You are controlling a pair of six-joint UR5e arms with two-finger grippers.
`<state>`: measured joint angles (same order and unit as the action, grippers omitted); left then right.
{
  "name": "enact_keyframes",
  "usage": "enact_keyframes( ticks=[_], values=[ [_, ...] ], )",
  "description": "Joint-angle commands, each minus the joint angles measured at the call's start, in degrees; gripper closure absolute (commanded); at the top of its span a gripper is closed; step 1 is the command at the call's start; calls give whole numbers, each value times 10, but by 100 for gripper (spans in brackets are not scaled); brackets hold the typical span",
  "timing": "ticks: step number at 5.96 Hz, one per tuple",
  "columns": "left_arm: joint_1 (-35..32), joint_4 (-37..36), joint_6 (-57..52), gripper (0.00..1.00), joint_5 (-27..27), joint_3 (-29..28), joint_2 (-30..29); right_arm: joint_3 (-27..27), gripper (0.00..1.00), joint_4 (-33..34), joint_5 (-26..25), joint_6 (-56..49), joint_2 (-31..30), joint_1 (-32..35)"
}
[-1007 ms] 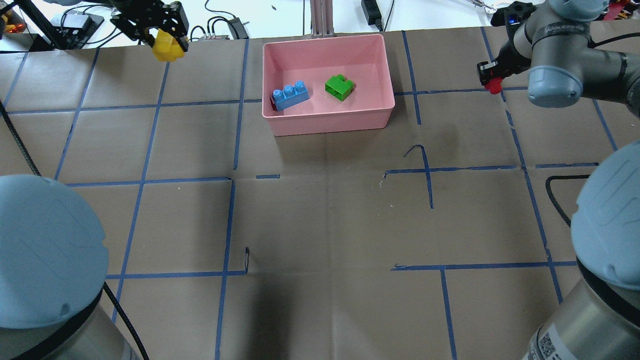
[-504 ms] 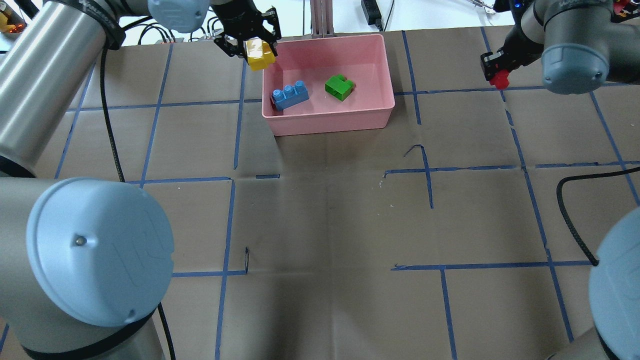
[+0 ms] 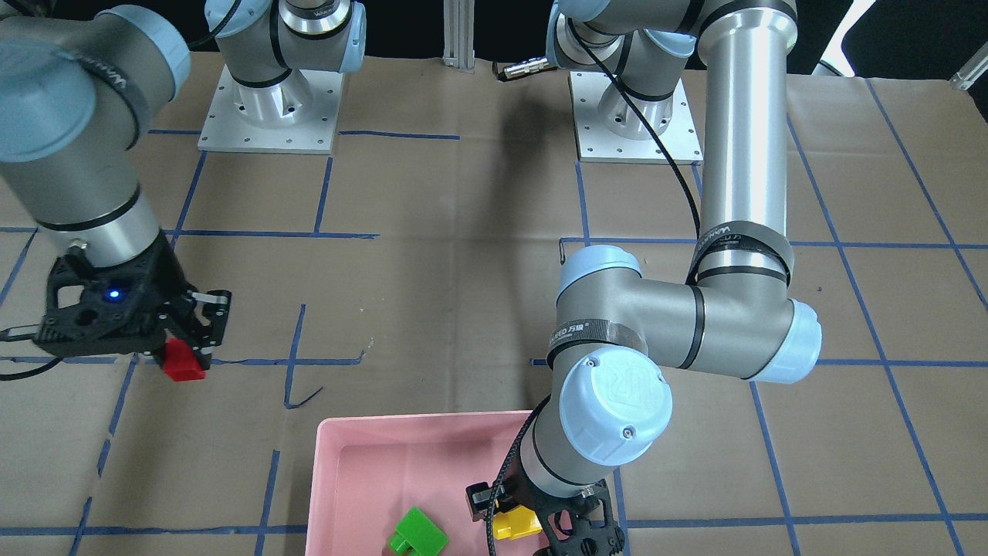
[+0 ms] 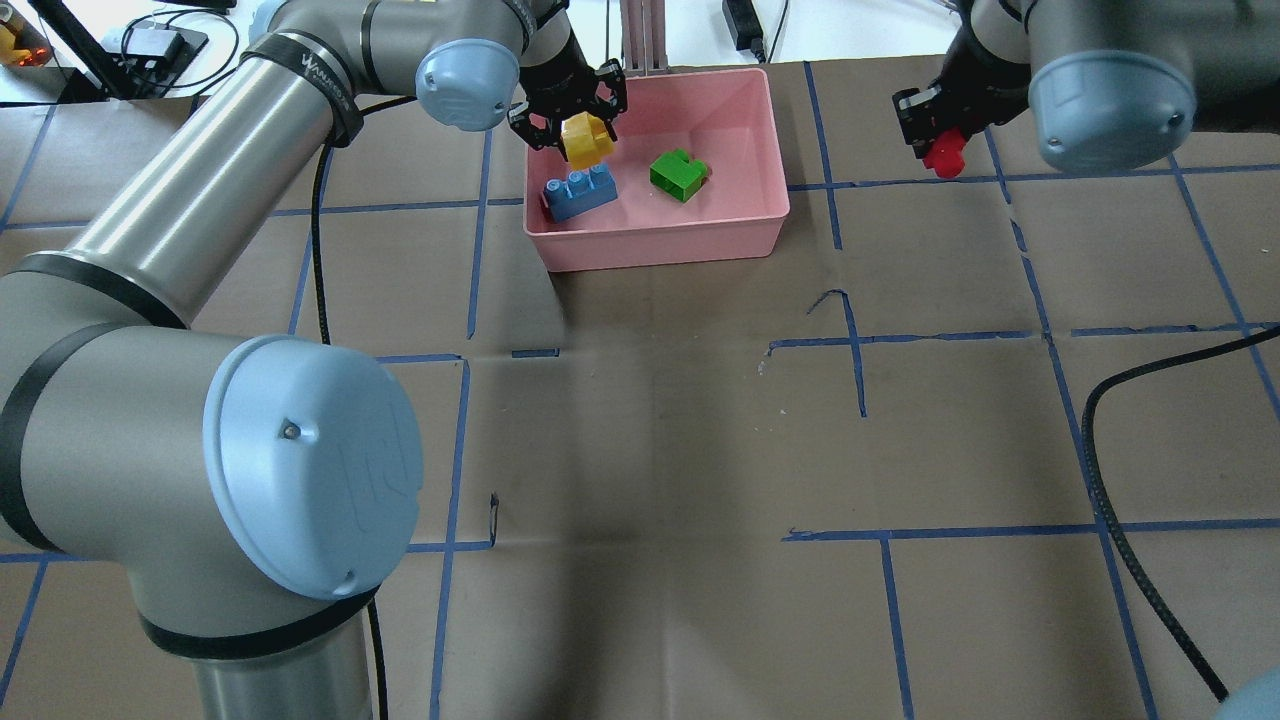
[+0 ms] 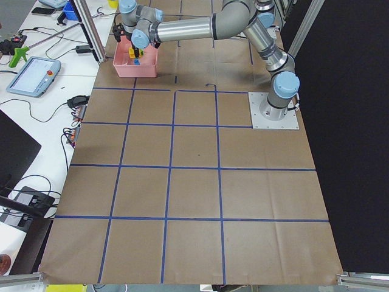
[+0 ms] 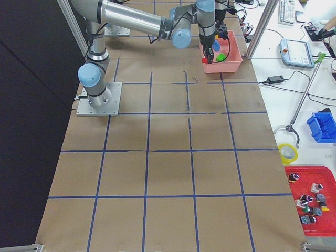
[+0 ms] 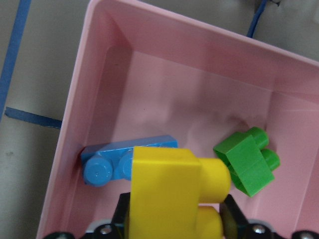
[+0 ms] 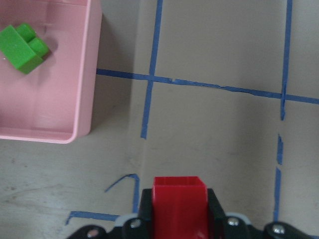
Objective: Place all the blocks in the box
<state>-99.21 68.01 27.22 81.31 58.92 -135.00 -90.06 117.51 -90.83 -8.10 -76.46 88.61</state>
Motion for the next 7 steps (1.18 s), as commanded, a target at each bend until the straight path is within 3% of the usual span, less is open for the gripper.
enact_keyframes(
  ticks=[1, 3, 5, 7],
  values=[
    [-3, -15, 11, 1, 23, -1, 8, 1, 96, 2, -14, 116, -2, 67],
    [8, 18, -13, 1, 24, 10, 67, 1, 96, 4, -13, 198, 3, 110],
    [58, 90, -132, 1, 26, 23, 114, 1, 96, 10, -8, 213, 3, 118],
    [95, 103, -252, 1, 78, 133, 212, 16, 96, 63, -3, 251, 41, 139]
  ],
)
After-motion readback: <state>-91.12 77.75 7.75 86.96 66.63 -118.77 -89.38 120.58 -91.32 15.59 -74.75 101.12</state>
